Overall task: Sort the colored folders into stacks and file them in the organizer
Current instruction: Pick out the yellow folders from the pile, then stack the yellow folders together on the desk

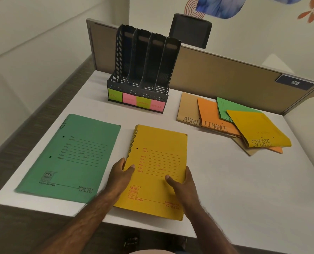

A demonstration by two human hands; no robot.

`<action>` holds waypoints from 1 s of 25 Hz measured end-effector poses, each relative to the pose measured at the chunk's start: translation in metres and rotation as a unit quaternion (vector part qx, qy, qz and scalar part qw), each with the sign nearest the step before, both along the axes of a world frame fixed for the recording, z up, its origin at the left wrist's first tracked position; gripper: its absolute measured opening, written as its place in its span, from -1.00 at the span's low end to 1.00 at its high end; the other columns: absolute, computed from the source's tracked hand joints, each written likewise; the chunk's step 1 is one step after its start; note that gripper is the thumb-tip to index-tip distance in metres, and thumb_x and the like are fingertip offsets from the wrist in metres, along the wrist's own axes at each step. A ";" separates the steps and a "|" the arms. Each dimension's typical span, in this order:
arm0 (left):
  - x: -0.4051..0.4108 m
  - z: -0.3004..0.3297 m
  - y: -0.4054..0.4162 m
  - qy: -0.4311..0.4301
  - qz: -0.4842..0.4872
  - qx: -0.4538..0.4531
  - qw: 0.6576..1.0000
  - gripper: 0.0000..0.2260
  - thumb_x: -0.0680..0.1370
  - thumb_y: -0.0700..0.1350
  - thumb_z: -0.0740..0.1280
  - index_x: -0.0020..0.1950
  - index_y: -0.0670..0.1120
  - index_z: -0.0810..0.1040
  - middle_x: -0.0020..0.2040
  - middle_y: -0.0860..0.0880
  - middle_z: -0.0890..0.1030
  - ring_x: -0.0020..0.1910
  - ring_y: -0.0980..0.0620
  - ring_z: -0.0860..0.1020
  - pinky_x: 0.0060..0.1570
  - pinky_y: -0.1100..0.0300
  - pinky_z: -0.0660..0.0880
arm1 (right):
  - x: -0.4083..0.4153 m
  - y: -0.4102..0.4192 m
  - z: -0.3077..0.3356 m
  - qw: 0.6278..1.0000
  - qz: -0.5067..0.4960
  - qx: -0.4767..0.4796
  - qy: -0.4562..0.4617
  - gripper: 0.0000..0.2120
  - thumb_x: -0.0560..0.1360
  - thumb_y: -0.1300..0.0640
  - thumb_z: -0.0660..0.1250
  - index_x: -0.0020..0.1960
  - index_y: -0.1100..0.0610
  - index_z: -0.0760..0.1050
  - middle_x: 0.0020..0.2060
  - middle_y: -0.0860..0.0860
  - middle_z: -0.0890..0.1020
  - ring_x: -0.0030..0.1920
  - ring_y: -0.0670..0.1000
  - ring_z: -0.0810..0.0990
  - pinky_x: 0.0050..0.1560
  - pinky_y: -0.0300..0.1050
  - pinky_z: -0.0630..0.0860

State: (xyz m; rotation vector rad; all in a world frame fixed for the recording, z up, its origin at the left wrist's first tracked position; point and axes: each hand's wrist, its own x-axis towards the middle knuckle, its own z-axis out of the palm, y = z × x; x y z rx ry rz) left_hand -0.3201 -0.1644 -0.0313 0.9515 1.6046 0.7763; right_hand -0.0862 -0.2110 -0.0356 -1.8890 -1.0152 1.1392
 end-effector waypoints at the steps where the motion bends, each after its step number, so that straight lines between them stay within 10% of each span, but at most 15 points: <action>1: 0.000 -0.002 -0.001 0.012 -0.008 0.006 1.000 -0.80 0.69 -0.09 0.33 0.32 0.02 0.58 0.07 0.31 0.56 0.22 0.03 0.60 -0.08 0.38 0.47 | 0.000 0.001 -0.001 1.000 0.003 -0.001 -0.005 -0.21 0.49 -0.24 0.53 0.59 -0.20 0.20 0.35 -0.20 0.52 0.29 0.03 0.58 0.23 0.11 0.58; 4: 0.003 -0.006 -0.004 0.041 -0.032 0.002 0.999 -0.44 0.69 0.02 0.33 0.65 -0.08 0.28 0.55 0.02 0.45 0.55 -0.04 0.38 0.43 0.11 0.39 | 0.000 0.003 -0.002 0.999 0.013 -0.008 -0.028 -0.15 0.51 -0.25 0.51 0.64 -0.15 0.15 0.44 -0.14 0.50 0.34 0.07 0.57 0.29 0.16 0.58; 25: 0.204 0.026 0.024 0.064 -0.168 0.176 0.968 -0.49 0.67 0.16 0.29 0.59 0.04 0.38 0.59 0.01 0.42 0.55 -0.02 0.38 0.45 0.01 0.41 | 0.135 -0.016 0.019 0.981 -0.062 0.039 -0.179 -0.08 0.58 -0.29 0.40 0.74 -0.11 -0.04 0.72 -0.06 0.10 0.70 0.03 0.10 0.64 0.13 0.21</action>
